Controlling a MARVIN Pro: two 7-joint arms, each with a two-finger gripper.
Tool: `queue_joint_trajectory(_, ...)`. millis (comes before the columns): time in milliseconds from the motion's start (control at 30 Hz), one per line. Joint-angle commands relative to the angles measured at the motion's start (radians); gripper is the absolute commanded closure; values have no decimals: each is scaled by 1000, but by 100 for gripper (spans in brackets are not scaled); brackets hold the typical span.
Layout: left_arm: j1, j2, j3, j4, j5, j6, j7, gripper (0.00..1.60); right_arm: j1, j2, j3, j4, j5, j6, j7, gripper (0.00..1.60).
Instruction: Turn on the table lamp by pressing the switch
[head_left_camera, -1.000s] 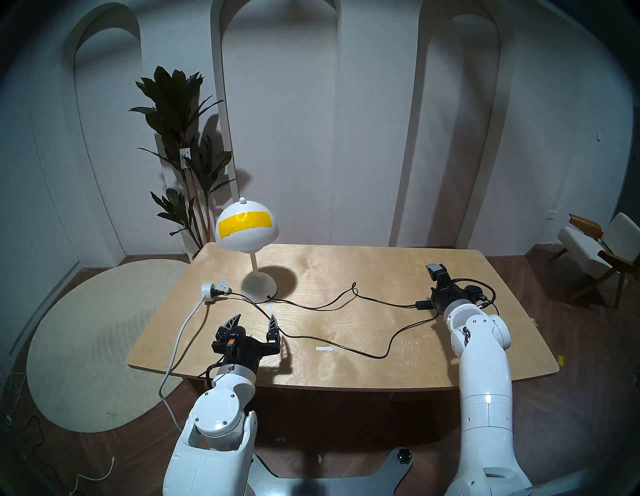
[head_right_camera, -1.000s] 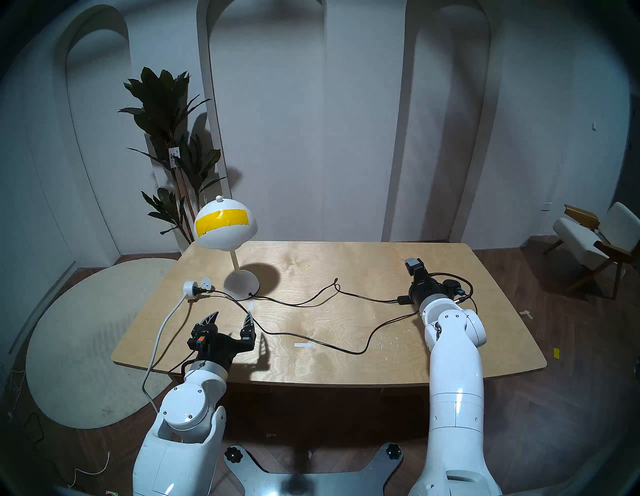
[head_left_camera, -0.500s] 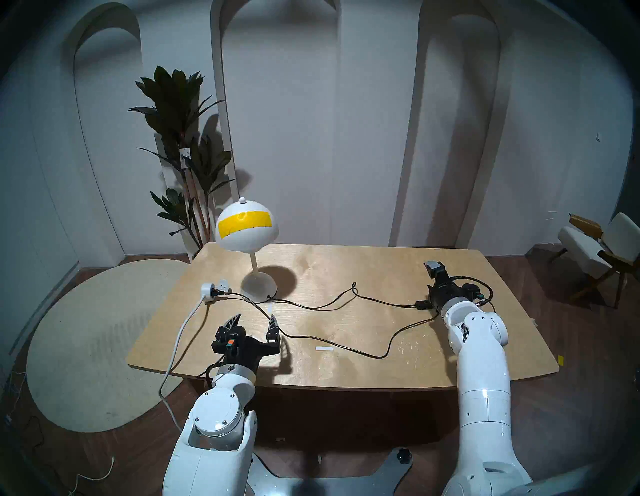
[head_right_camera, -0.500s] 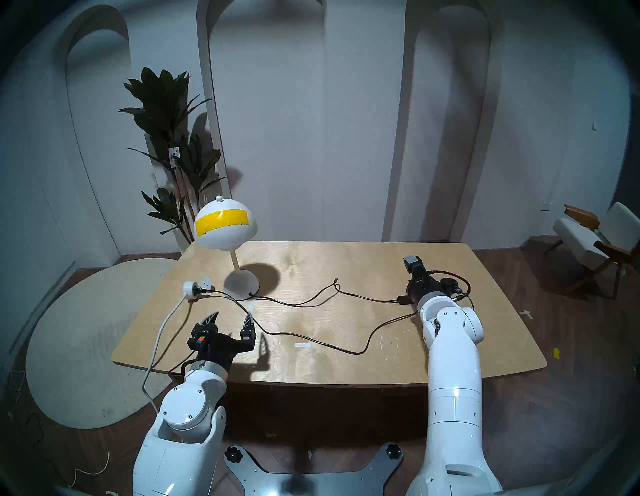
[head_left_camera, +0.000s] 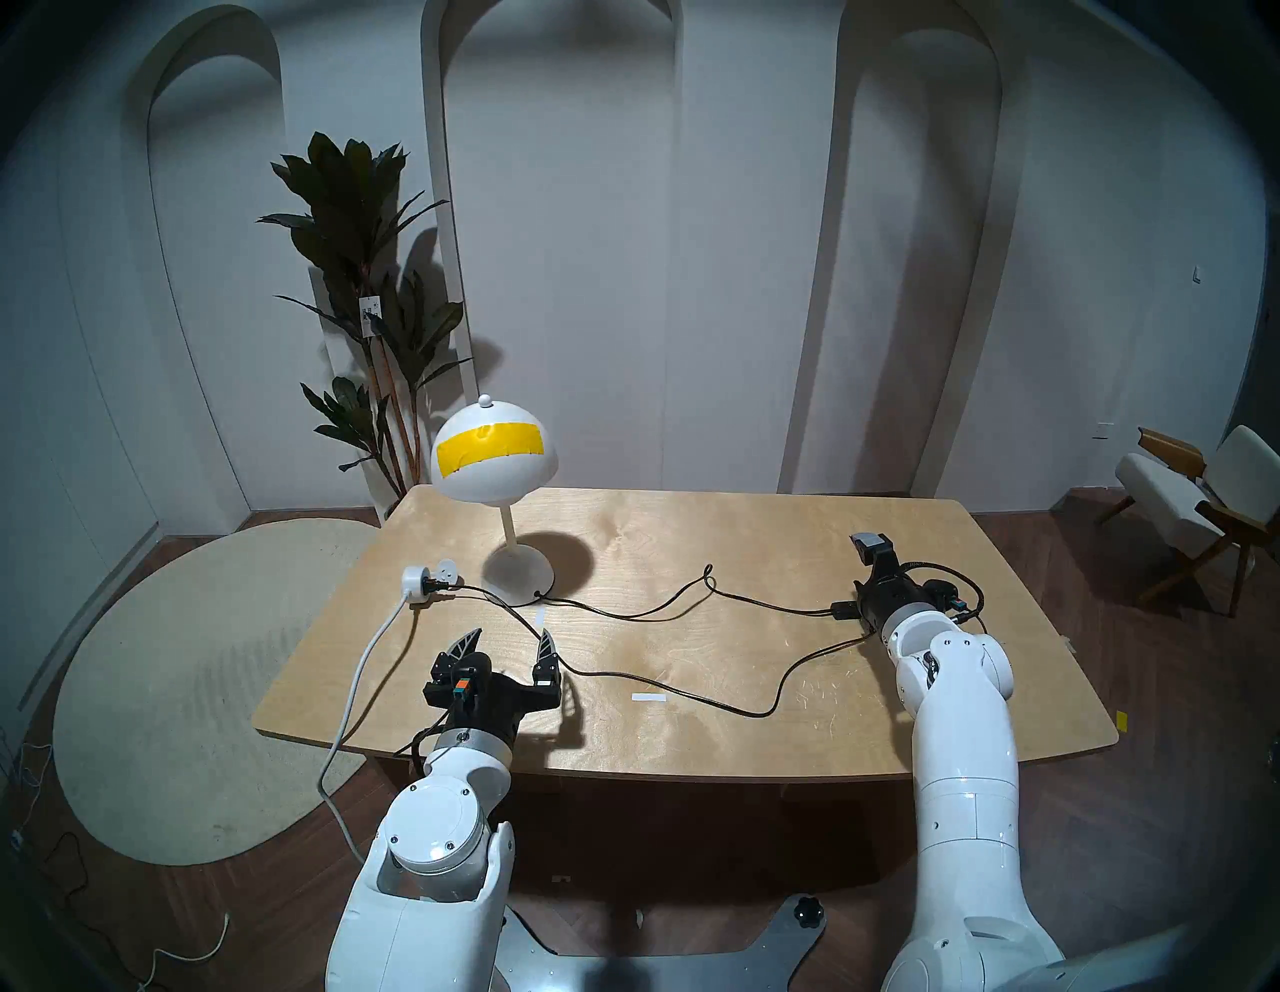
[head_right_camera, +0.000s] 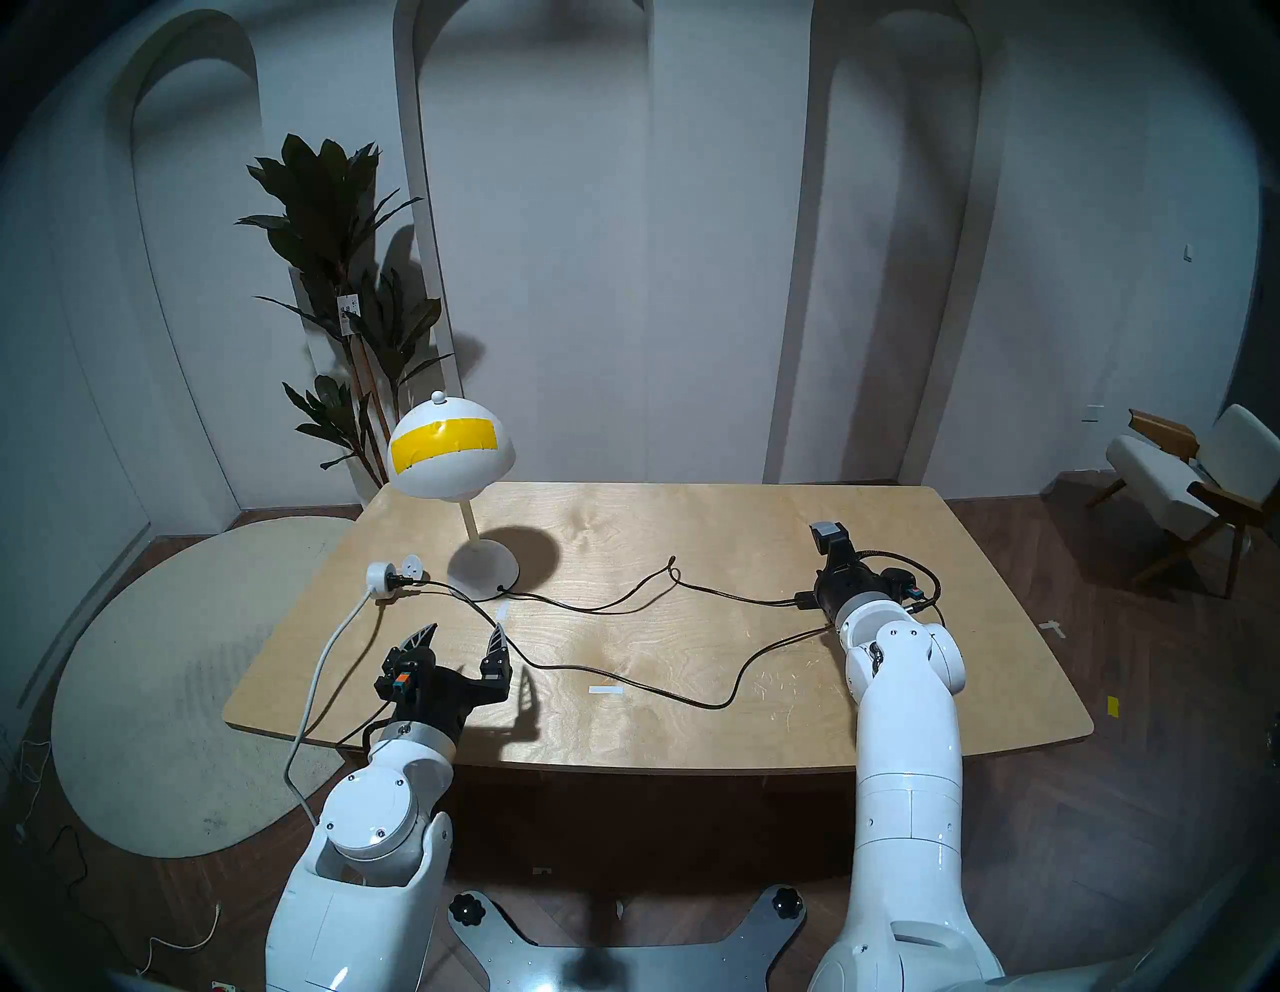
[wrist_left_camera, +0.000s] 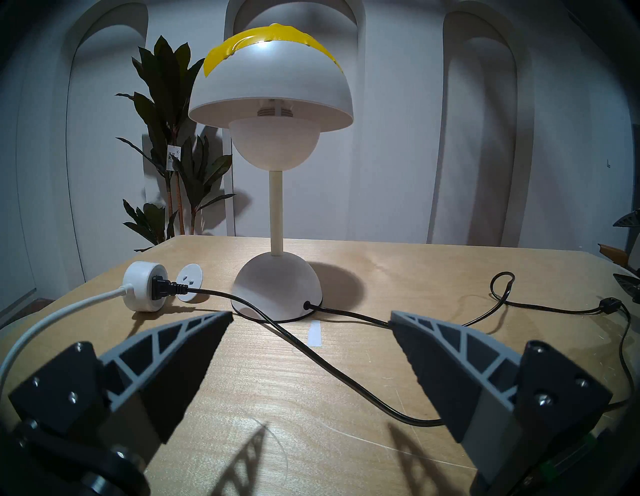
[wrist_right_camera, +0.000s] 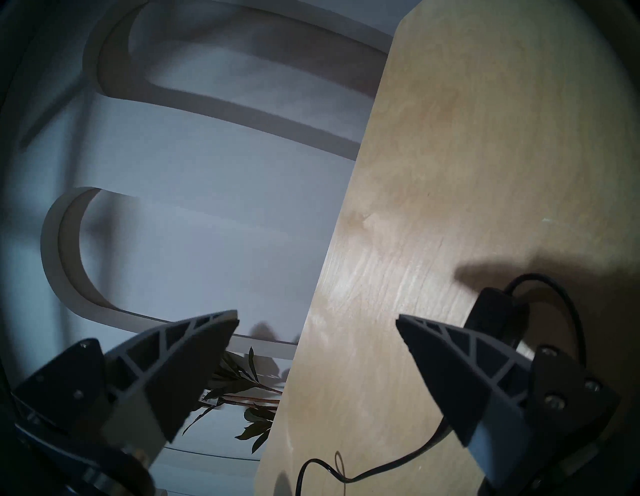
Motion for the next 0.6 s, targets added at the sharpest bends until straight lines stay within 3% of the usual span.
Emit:
queue_joint_trajectory(0, -4, 0, -1, -21, -1, -4, -1, 0, 36, 2, 2, 25, 15, 3, 9, 0)
queue_joint_trajectory(433, -5, 0, -1, -21, -1, -4, -1, 0, 73, 16, 11, 104, 24, -2, 14, 0)
queue_joint_trajectory(567, -5, 0, -1, -20, -1, -4, -1, 0, 74, 12, 4, 60, 26, 11, -4, 0)
